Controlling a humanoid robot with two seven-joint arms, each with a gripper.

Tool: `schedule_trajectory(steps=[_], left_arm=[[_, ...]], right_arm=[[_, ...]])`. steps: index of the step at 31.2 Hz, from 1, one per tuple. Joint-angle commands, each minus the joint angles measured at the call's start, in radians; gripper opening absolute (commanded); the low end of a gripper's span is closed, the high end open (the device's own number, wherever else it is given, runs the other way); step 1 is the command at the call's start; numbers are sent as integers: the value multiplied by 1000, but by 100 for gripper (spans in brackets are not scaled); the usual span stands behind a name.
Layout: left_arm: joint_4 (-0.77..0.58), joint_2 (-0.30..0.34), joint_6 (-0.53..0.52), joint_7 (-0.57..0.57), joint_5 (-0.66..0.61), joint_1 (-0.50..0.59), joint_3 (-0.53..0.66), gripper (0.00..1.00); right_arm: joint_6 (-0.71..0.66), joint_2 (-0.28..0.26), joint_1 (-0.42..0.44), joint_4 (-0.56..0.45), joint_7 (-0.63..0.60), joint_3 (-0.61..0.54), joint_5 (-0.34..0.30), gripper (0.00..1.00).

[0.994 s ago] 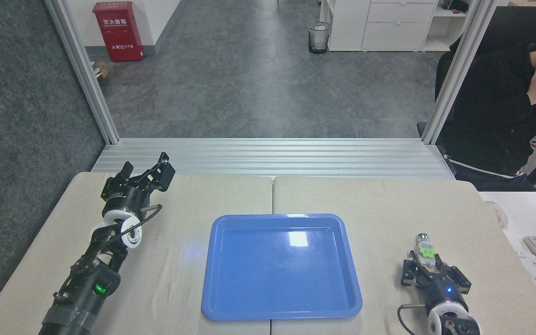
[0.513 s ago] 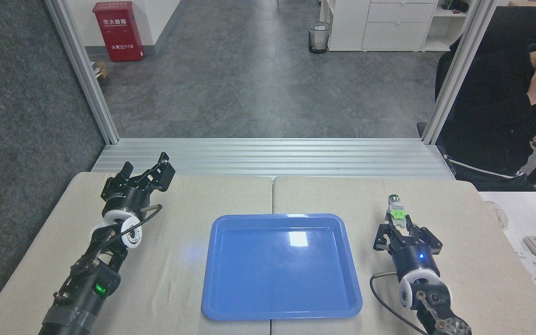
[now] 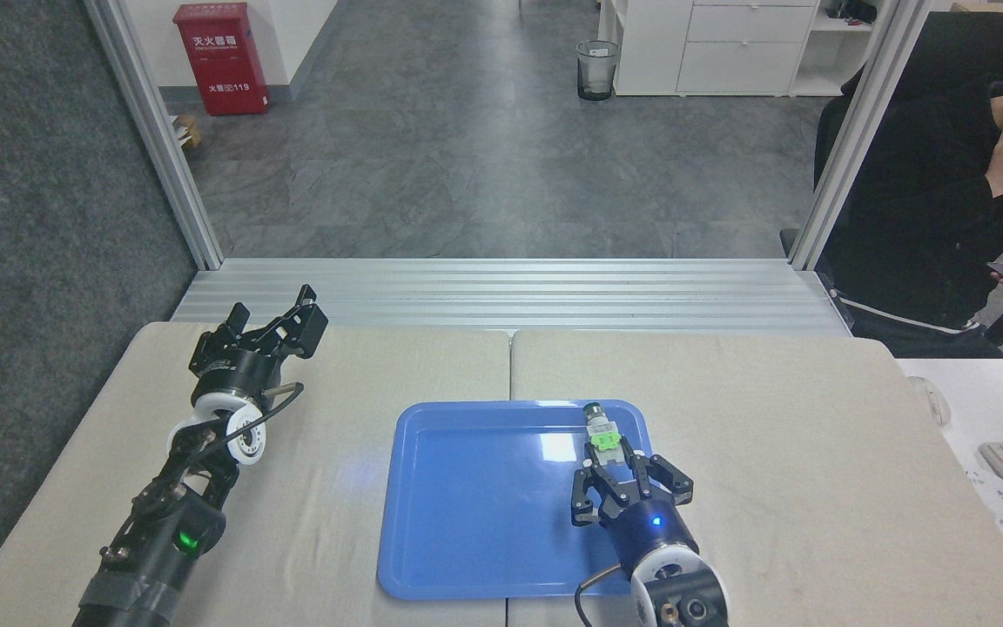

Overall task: Pick up switch part and place in tray
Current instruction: 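Lift the switch part and carry it over the blue tray, then lower the switch part into the tray and open the right gripper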

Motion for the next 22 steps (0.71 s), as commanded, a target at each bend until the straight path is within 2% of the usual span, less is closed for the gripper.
schedule_trajectory(steps=[1,8,9,10,11,12,13,15,18,22], left_arm=[[0,-1,0,1,0,0,0,100],[0,0,0,-1,0,-1,0,100],[0,0,0,1,0,0,0,100],[0,0,0,1,0,-1,0,100],[0,0,0,-1,0,-1,0,100],[0,0,0,-1,0,0,0,100],[0,0,0,1,0,-1,0,100],[0,-1,0,1,0,0,0,100],[0,-1,0,-1,0,0,0,100],[0,0,0,1,0,-1,0,100]], right_arm=[[10,71,65,15,5,158,32,0],[10,71,70,38,5,123,31,4],[10,69,68,38,7,120,31,9],[10,69,63,38,7,112,31,22],[10,71,60,38,7,100,25,47],[10,78,54,38,5,79,19,94],[8,85,48,41,2,51,15,100],[5,103,27,48,-1,-5,12,100],[2,144,-53,55,-24,-104,3,100],[-1,135,-157,76,-67,-203,-12,100]])
